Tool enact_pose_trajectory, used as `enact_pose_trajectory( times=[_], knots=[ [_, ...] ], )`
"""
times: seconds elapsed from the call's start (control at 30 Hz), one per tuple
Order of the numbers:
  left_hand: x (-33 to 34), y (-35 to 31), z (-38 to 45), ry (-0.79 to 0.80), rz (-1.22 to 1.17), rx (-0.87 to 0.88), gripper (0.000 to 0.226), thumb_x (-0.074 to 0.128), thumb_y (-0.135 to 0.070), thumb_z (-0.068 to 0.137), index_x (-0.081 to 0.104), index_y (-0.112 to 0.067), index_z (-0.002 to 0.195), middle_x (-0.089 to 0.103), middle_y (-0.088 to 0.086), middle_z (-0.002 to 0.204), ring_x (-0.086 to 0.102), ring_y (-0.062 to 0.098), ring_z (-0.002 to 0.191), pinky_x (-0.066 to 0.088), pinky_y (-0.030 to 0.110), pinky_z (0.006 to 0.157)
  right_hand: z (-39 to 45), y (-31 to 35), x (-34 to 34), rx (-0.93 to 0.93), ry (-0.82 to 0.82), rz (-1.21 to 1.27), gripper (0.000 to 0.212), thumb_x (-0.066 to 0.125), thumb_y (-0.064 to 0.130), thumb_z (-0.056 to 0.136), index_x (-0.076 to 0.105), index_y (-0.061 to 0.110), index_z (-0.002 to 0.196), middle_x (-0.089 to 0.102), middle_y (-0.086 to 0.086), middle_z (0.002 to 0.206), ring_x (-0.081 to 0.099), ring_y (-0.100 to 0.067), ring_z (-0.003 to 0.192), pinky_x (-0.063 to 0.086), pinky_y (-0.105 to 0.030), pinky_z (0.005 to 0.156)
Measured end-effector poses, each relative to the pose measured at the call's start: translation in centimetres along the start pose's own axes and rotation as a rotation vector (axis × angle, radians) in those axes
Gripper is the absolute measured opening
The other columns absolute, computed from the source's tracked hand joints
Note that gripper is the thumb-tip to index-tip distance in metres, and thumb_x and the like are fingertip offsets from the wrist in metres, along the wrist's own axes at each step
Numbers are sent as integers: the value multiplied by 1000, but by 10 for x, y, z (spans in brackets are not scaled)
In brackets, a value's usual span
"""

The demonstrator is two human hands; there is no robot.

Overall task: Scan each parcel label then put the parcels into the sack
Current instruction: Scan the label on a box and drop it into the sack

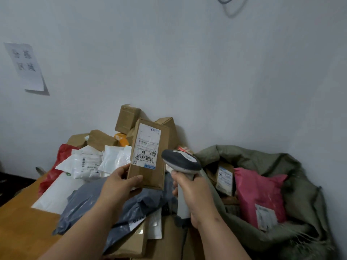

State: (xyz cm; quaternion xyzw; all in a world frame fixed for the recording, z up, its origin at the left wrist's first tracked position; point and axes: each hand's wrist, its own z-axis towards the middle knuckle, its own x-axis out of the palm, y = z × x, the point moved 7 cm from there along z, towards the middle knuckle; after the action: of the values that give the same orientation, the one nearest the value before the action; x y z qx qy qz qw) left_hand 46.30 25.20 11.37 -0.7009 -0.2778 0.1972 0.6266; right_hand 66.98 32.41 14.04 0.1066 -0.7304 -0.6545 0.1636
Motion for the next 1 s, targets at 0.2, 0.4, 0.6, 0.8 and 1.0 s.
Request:
enact_pose_trajectory(
  times=[0.2,0.4,0.6,0.8,1.0],
  knots=[
    [77,-6,16,135,155,79,60,74,-20,88,46,-30,140,67,-1,115,70,20,96,63,35,73,0,-10,-62,48,-221,4,17,74,35,87,73,19,93,68,6,65,64,-12,65,51,-32,65],
    [173,-3,20,215,360,219,45,76,-27,86,52,-41,122,64,-16,105,67,6,88,60,23,65,5,-20,-134,102,-389,-26,22,75,39,85,73,19,95,70,3,69,68,-18,71,50,-32,62],
    [269,20,49,300,735,268,53,68,-30,91,52,-25,141,56,4,134,61,17,108,52,30,90,43,-18,-200,156,-427,-43,27,76,39,83,75,13,84,70,-1,60,68,-15,60,48,-33,60],
    [322,70,66,454,1203,206,53,53,-38,97,41,-31,149,29,5,157,33,30,140,32,40,113,78,-39,-240,220,-422,-39,26,76,38,84,76,12,83,72,-1,66,69,-18,66,49,-35,64],
    [294,36,84,156,1138,375,40,54,-36,96,58,-30,135,51,-2,137,47,23,125,44,39,100,100,-44,-230,256,-319,-55,22,76,35,86,76,14,81,72,-3,64,69,-22,68,51,-35,63]
  ],
)
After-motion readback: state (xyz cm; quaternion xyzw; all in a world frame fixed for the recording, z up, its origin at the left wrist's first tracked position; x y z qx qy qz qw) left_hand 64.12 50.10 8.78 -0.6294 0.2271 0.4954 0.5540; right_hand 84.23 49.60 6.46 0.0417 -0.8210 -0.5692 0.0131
